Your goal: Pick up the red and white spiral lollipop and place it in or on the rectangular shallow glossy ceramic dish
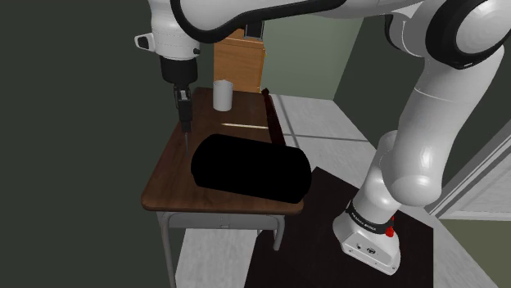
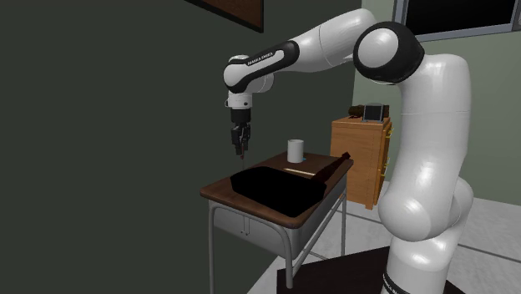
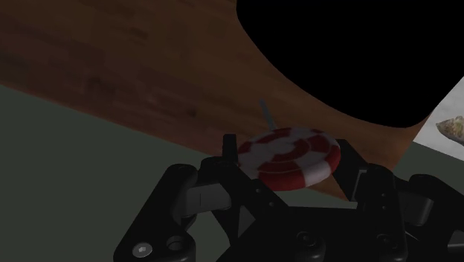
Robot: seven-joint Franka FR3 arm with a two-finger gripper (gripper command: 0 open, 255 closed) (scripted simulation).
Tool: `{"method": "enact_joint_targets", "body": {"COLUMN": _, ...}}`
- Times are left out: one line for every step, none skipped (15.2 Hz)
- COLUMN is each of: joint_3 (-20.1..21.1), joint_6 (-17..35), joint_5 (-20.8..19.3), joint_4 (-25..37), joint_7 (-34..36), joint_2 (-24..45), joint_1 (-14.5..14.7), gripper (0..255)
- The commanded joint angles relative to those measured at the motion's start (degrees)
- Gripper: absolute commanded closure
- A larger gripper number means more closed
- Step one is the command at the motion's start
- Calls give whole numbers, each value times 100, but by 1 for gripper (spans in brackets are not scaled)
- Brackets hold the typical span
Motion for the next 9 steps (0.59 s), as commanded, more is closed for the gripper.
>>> {"method": "enact_joint_targets", "body": {"joint_3": 1, "joint_6": -2, "joint_5": 1, "joint_4": -2, "joint_7": 0, "joint_2": 2, "joint_1": 1, "gripper": 255}}
{"method": "enact_joint_targets", "body": {"joint_3": 1, "joint_6": -1, "joint_5": 2, "joint_4": -4, "joint_7": -1, "joint_2": 0, "joint_1": 1, "gripper": 255}}
{"method": "enact_joint_targets", "body": {"joint_3": 1, "joint_6": -1, "joint_5": 2, "joint_4": -3, "joint_7": 0, "joint_2": 1, "joint_1": 1, "gripper": 255}}
{"method": "enact_joint_targets", "body": {"joint_3": 1, "joint_6": -2, "joint_5": 1, "joint_4": -1, "joint_7": 0, "joint_2": 2, "joint_1": 1, "gripper": 255}}
{"method": "enact_joint_targets", "body": {"joint_3": 2, "joint_6": -78, "joint_5": 4, "joint_4": 69, "joint_7": -3, "joint_2": -3, "joint_1": 2, "gripper": 255}}
{"method": "enact_joint_targets", "body": {"joint_3": 2, "joint_6": -154, "joint_5": 6, "joint_4": 141, "joint_7": -4, "joint_2": -8, "joint_1": 2, "gripper": 255}}
{"method": "enact_joint_targets", "body": {"joint_3": 3, "joint_6": -230, "joint_5": 6, "joint_4": 218, "joint_7": -5, "joint_2": -8, "joint_1": 3, "gripper": 255}}
{"method": "enact_joint_targets", "body": {"joint_3": 4, "joint_6": -307, "joint_5": 7, "joint_4": 294, "joint_7": -6, "joint_2": -9, "joint_1": 4, "gripper": 255}}
{"method": "enact_joint_targets", "body": {"joint_3": 5, "joint_6": -384, "joint_5": 7, "joint_4": 372, "joint_7": -7, "joint_2": -8, "joint_1": 5, "gripper": 255}}
